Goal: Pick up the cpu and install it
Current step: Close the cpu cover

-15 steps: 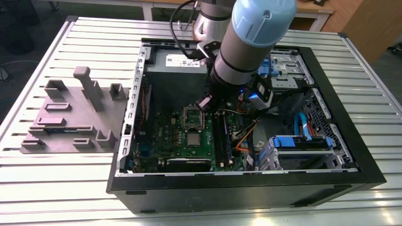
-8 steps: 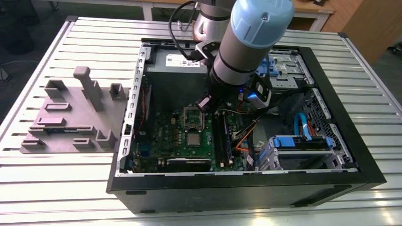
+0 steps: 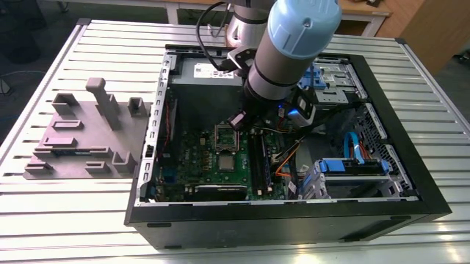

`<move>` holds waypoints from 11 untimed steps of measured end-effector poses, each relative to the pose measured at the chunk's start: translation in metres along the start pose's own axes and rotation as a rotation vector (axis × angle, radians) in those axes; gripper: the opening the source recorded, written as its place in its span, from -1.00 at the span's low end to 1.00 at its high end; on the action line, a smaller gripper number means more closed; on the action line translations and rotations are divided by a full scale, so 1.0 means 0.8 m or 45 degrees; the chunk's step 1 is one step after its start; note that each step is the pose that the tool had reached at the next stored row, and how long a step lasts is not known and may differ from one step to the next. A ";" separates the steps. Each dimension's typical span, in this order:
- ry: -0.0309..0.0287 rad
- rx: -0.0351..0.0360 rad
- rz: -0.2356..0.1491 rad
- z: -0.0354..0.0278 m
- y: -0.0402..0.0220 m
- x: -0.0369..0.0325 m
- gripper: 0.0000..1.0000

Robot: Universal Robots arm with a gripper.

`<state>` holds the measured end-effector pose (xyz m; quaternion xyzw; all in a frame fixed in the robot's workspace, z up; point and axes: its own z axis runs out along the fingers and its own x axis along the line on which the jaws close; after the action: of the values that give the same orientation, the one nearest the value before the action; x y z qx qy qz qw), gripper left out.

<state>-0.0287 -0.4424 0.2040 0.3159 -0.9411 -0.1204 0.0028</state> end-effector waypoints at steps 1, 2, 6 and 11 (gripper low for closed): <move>-0.0007 -0.0006 0.000 0.0008 0.0003 0.0004 -0.79; -0.0007 -0.0006 0.000 0.0016 0.0004 0.0008 -0.79; -0.0006 -0.0006 -0.001 0.0053 0.0004 0.0021 -0.79; 0.0005 0.0009 0.000 0.0053 0.0014 0.0034 -0.79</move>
<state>-0.0319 -0.4422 0.1999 0.3160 -0.9411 -0.1200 0.0029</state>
